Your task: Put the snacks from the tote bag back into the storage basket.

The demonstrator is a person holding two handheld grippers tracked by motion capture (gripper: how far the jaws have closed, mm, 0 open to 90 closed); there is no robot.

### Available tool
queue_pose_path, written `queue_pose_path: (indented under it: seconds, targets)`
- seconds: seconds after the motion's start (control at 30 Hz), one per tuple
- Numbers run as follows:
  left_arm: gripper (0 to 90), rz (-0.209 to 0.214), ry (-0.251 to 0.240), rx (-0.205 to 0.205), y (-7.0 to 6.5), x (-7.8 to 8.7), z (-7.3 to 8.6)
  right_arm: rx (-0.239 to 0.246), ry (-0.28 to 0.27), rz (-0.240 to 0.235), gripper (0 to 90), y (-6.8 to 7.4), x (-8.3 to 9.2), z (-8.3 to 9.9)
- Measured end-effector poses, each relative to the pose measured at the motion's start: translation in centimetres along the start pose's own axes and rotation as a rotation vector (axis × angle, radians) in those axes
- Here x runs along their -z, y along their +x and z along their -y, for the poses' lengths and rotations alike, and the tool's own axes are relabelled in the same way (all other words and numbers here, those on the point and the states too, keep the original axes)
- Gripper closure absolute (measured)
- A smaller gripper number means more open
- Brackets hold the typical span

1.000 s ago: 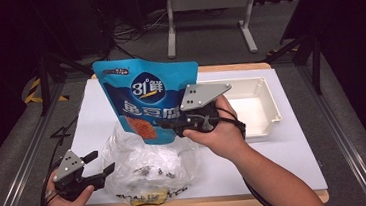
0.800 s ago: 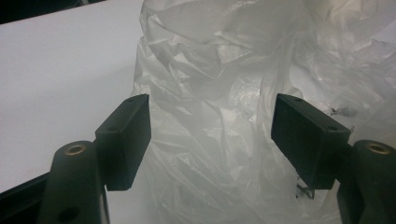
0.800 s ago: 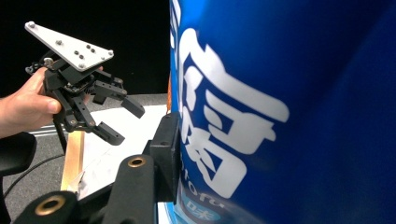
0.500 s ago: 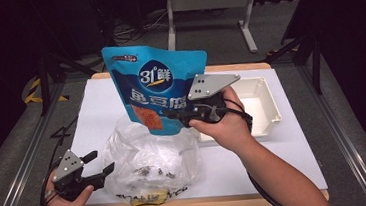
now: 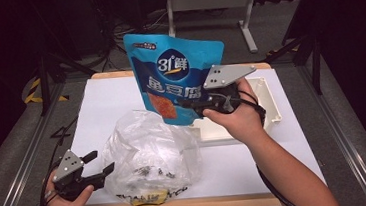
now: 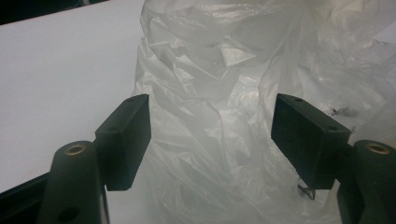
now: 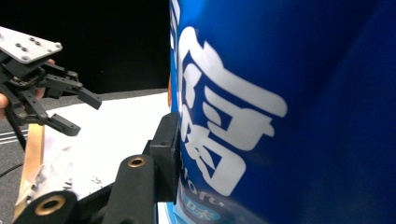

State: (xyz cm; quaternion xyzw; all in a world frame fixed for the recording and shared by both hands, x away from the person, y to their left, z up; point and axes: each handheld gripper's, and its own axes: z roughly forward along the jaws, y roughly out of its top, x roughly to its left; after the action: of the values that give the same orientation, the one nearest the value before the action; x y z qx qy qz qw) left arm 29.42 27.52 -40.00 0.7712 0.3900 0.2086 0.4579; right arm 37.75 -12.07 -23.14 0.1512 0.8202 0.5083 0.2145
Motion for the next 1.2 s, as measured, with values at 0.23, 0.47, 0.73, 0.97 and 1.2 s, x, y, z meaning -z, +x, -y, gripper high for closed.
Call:
queue_pose_path:
  seconds: [0.23, 0.47, 0.73, 0.97, 1.2]
  targets:
    - [29.8, -0.002, -0.001, 0.001, 0.0, 0.0, 0.0, -0.021, 0.004, 0.030, 56.8, -1.9, 0.7, 0.7]
    - [29.8, -0.002, -0.002, 0.002, 0.0, 0.0, 0.0, -0.030, 0.014, 0.054, 56.7, -3.6, 1.5, 1.5]
    - [29.8, -0.004, 0.001, 0.000, 0.0, -0.1, 0.0, -0.048, 0.010, 0.064, 56.7, -5.5, 2.2, 2.5]
    - [29.8, -0.004, 0.001, 0.004, 0.0, -0.1, 0.0, -0.060, 0.010, 0.087, 56.6, -7.6, 2.9, 3.4]
    - [29.7, -0.003, 0.001, 0.006, 0.0, -0.1, 0.0, -0.054, 0.020, 0.105, 56.6, -9.3, 3.2, 4.3]
